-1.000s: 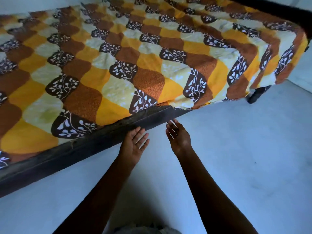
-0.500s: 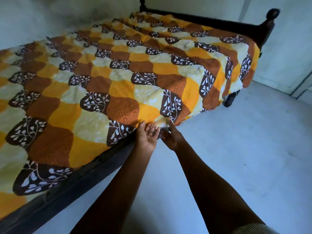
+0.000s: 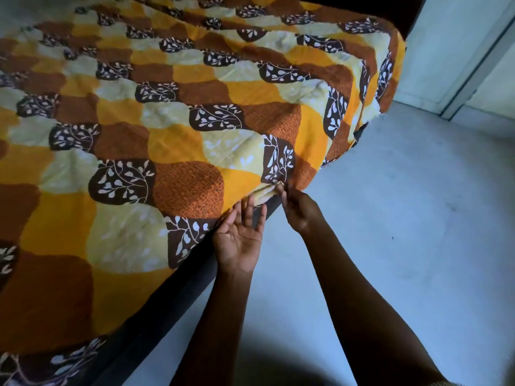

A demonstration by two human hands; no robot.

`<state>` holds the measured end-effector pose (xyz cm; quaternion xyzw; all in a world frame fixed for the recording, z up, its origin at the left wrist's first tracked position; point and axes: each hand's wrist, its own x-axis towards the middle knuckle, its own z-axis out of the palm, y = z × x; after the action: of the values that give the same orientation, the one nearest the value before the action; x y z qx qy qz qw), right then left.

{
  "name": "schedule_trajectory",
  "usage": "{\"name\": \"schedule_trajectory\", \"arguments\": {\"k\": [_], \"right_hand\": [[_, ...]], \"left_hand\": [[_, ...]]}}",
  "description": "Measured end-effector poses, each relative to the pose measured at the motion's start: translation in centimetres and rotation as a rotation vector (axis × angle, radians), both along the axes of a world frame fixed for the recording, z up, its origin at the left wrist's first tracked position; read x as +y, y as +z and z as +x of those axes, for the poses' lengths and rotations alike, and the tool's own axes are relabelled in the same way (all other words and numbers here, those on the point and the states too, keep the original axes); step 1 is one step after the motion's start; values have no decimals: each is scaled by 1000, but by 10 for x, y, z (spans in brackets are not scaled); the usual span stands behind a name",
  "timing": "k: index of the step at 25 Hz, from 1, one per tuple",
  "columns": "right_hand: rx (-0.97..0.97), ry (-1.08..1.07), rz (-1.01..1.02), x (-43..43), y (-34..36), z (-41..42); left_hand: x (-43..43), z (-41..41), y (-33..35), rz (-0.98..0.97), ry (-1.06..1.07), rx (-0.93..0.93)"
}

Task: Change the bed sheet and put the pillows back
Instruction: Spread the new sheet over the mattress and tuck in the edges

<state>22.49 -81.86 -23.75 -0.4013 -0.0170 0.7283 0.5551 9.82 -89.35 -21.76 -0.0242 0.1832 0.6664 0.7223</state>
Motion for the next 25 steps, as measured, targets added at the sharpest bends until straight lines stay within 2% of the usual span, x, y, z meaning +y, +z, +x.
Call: {"name": "schedule_trajectory", "arguments": {"k": [2,7,10,12,15,17,19,21,23,25], "right_hand": [[163,22,123,0,-2,2],[221,211,257,26,9,-23],[129,255,206,49,17,-31],[24,219,129,47,18,-23],[3,129,124,20,13,7],[8,65,148,1,11,25],[-86,83,171,-13,17,36],[-279,186,252,-24,32,36],[-499,270,387,-33,46,33],[-735,318,586,-36,66,21]], "left_hand": [[1,-2,-2,32,23,-2],[-1,8,4,-97,102,51],[1,15,5,-149,157,114],[3,18,7,-236,174,225],[3,26,12,-357,132,369],[1,36,17,-340,133,447],[0,47,24,-272,64,648],[-2,50,36,-157,-19,944],[-3,42,55,44,-18,1275],[-3,16,78,308,96,1650]]}}
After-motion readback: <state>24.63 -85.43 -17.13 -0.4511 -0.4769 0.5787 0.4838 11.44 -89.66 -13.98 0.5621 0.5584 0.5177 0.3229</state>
